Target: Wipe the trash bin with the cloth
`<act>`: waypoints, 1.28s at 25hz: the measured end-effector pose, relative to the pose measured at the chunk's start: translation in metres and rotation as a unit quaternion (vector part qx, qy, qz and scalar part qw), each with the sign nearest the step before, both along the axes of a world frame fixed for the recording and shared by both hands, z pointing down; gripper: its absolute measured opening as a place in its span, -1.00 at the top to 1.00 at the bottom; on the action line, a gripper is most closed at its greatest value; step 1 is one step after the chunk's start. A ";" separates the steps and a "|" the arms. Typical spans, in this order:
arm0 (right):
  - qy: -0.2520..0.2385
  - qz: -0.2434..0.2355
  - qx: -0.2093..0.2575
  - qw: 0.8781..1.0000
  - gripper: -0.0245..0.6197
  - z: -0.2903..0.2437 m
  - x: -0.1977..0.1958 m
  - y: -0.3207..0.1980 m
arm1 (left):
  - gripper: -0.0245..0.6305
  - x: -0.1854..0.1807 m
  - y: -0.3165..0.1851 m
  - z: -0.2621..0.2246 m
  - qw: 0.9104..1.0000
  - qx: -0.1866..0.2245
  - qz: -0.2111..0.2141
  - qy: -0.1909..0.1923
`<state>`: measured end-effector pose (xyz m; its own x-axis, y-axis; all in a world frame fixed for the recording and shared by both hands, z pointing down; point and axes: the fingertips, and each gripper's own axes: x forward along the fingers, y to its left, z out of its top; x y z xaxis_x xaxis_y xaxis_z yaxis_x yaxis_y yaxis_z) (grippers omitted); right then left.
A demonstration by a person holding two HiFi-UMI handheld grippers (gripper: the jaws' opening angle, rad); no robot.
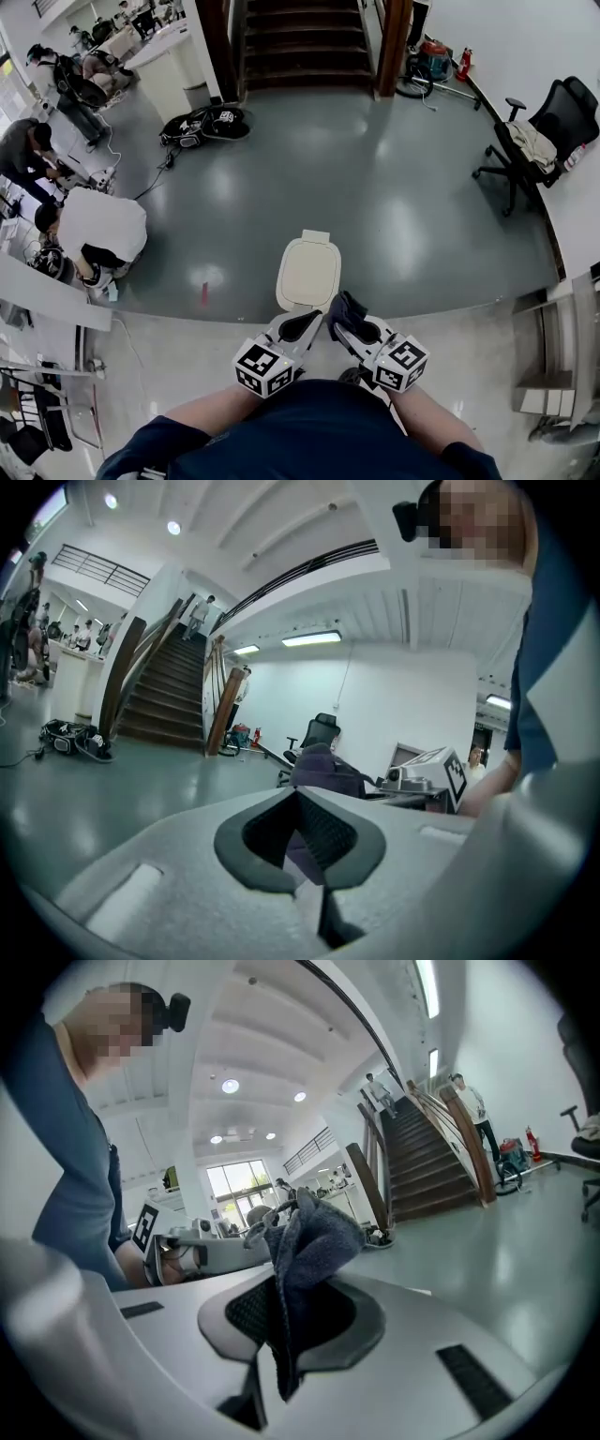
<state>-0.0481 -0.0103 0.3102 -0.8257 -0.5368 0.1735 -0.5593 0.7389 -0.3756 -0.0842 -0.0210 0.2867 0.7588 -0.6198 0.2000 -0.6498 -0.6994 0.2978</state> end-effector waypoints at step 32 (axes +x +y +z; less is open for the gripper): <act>0.003 -0.001 0.087 0.996 0.73 -0.068 -0.015 0.027 | 0.92 0.007 0.026 -0.050 0.997 0.071 0.036 0.020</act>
